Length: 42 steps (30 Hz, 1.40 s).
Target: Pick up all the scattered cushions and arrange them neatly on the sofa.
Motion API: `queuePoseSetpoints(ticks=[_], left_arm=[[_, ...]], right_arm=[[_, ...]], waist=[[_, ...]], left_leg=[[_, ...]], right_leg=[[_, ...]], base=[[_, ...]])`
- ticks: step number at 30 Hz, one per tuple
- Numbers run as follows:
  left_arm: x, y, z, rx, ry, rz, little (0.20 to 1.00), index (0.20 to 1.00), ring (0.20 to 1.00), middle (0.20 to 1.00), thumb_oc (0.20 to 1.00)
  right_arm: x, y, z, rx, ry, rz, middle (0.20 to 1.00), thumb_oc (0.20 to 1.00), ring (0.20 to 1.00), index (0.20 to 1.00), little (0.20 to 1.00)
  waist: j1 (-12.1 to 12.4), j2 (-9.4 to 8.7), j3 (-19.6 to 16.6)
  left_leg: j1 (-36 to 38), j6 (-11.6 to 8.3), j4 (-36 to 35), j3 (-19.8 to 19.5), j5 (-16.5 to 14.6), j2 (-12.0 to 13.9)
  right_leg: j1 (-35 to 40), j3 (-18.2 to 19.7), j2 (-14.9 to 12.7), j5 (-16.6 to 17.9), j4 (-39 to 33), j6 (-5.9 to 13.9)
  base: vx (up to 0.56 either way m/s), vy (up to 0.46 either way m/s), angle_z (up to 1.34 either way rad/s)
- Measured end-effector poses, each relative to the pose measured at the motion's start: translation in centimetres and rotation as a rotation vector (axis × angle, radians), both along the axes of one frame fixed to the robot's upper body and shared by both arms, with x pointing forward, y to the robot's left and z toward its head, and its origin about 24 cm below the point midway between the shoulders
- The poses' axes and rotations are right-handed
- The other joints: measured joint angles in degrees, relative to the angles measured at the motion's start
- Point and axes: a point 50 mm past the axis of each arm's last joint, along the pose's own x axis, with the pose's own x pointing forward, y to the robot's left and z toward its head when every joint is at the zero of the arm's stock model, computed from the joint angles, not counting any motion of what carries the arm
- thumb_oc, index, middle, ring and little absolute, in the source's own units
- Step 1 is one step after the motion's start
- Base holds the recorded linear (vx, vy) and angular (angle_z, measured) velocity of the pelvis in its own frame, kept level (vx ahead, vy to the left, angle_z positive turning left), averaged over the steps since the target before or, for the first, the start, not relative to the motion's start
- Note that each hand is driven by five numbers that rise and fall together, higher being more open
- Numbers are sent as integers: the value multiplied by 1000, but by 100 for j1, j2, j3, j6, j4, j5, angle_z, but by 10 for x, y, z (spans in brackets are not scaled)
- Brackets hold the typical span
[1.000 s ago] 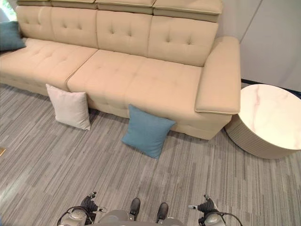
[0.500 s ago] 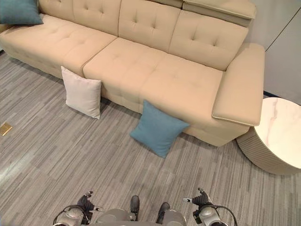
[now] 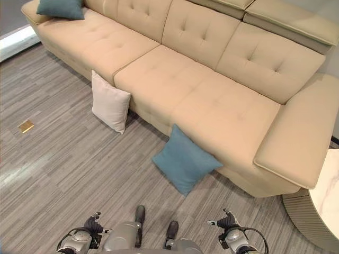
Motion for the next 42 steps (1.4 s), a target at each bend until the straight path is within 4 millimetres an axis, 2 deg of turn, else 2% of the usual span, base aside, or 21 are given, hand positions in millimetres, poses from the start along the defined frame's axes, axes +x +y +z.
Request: queuePoseSetpoints(ticks=[1,3,4,5,7,8,9,10,12,13,14,17,18,21,23,27,31,35,37,40,42], left_arm=[[2,7,3,21,-6,-30,1000,1000,1000,1000,1000],[-36,4,-9,-7,92,70,1000,1000,1000,1000,1000],[-45,5,-11,-13,131,70,1000,1000,1000,1000,1000],[-29,16,-4,23,95,34,1000,1000,1000,1000,1000],[-17,15,-1,27,62,6,1000,1000,1000,1000,1000],[-20,14,-2,22,66,7,1000,1000,1000,1000,1000],[-23,15,-3,25,70,10,1000,1000,1000,1000,1000],[-31,19,-4,32,99,20,1000,1000,1000,1000,1000],[-48,9,-10,4,135,28,1000,1000,1000,1000,1000],[-47,2,-12,-15,135,30,1000,1000,1000,1000,1000],[-34,-1,-9,-22,96,10,1000,1000,1000,1000,1000],[-15,0,-5,-14,54,2,1000,1000,1000,1000,1000],[-12,-6,-5,-29,48,-8,1000,1000,1000,1000,1000],[8,-21,-1,-53,-6,-72,1000,1000,1000,1000,1000],[10,-23,-1,-57,-10,-79,1000,1000,1000,1000,1000],[-12,-17,-7,-46,46,-61,1000,1000,1000,1000,1000],[-17,6,-3,3,58,-26,1000,1000,1000,1000,1000],[-21,12,-3,19,77,-16,1000,1000,1000,1000,1000],[-20,17,-2,33,78,-12,1000,1000,1000,1000,1000],[-12,-4,-5,-14,52,-22,1000,1000,1000,1000,1000],[2,-10,-2,-25,16,-46,1000,1000,1000,1000,1000]], right_arm=[[-15,7,-7,18,48,-12,1000,1000,1000,1000,1000],[-32,10,-13,36,91,-43,1000,1000,1000,1000,1000],[-28,18,-13,63,77,-31,1000,1000,1000,1000,1000],[-22,28,-13,87,59,15,1000,1000,1000,1000,1000],[5,34,-5,103,-25,53,1000,1000,1000,1000,1000],[5,32,-4,97,-28,56,1000,1000,1000,1000,1000],[4,36,-5,101,-22,69,1000,1000,1000,1000,1000],[-5,30,-8,90,11,37,1000,1000,1000,1000,1000],[-20,21,-10,69,51,20,1000,1000,1000,1000,1000],[-28,12,-10,48,69,13,1000,1000,1000,1000,1000],[-30,5,-10,28,83,-3,1000,1000,1000,1000,1000],[-14,8,-4,40,13,22,1000,1000,1000,1000,1000],[-11,10,-4,43,1,30,1000,1000,1000,1000,1000],[-14,5,-5,26,32,18,1000,1000,1000,1000,1000],[-24,3,-8,25,59,-9,1000,1000,1000,1000,1000],[-24,8,-9,40,61,-7,1000,1000,1000,1000,1000],[10,13,0,43,-16,21,1000,1000,1000,1000,1000],[11,15,0,48,-24,23,1000,1000,1000,1000,1000],[14,21,0,65,-34,28,1000,1000,1000,1000,1000],[-1,6,-1,27,9,10,1000,1000,1000,1000,1000],[0,-1,1,10,3,9,1000,1000,1000,1000,1000]], waist=[[22,-195,9],[23,-194,-285],[-21,116,-469],[-59,2,-437],[-8,196,-320],[-26,375,-317],[6,94,-309],[-123,-282,-303],[-187,20,-293],[-256,-22,-363],[-155,54,-334],[-217,33,-349],[-298,29,-351],[-310,94,-414],[-384,96,-413],[-337,223,-508],[94,212,-227],[64,56,-262],[56,-167,-225],[-11,254,-317],[-182,257,-320]], left_leg=[[-61,-27,231,44,-319,-129],[880,683,-718,542,-624,-526],[1036,1033,-736,477,-606,-522],[1088,1217,-725,497,-671,-749],[1320,914,-639,636,-888,-692],[1373,271,-482,632,-1276,-551],[1253,-602,7,644,-1757,-588],[1433,1105,-175,662,-1662,-1056],[1733,807,61,616,-1814,-1072],[1737,420,495,438,-1739,-1371],[1550,350,879,323,-2130,-1272],[986,-59,823,60,-1967,-257],[724,-58,736,-41,-1785,-184],[332,101,346,-959,-882,-368],[798,389,-399,-870,-578,-504],[1140,419,-714,-583,-541,-665],[1056,693,-554,242,-695,-468],[1005,614,-591,300,-661,-346],[989,292,-608,382,-632,-186],[952,-160,-460,254,-472,650],[598,-366,-74,-71,-230,838]], right_leg=[[82,14,-164,-196,-22,197],[331,48,-610,-533,600,643],[-633,40,-877,-808,2688,913],[-1405,224,-1211,-979,3765,1116],[-2285,117,-954,-793,3822,1068],[-2332,33,-399,-633,2940,899],[-2401,-77,-160,-351,2194,699],[-2756,-362,-462,-86,2003,711],[-2310,-711,272,261,1814,-211],[-1651,-422,448,245,1014,-1209],[-1226,-123,357,387,491,-1218],[-546,97,183,522,3,-781],[-464,118,124,481,5,-660],[-437,395,-8,375,38,-247],[-392,490,-210,320,54,172],[-435,544,-441,160,331,539],[-1172,-154,-971,-89,1469,1082],[-917,187,-1617,107,1056,1354],[-857,34,-1760,563,377,1268],[-554,-88,-765,592,3,842],[-557,-202,-565,505,1,762]], base=[[521,525,-3],[297,478,-19],[157,314,-20],[188,233,-3],[228,75,-23],[210,7,-20],[160,-3,26],[218,-64,21],[278,-132,6],[229,-136,-3],[196,-102,18],[78,-25,-37],[-21,38,-48],[-12,87,-40],[33,136,-25],[-113,81,-47],[-53,-98,-89],[15,-237,-19],[62,-308,-33],[114,-378,-15],[20,-256,26]])
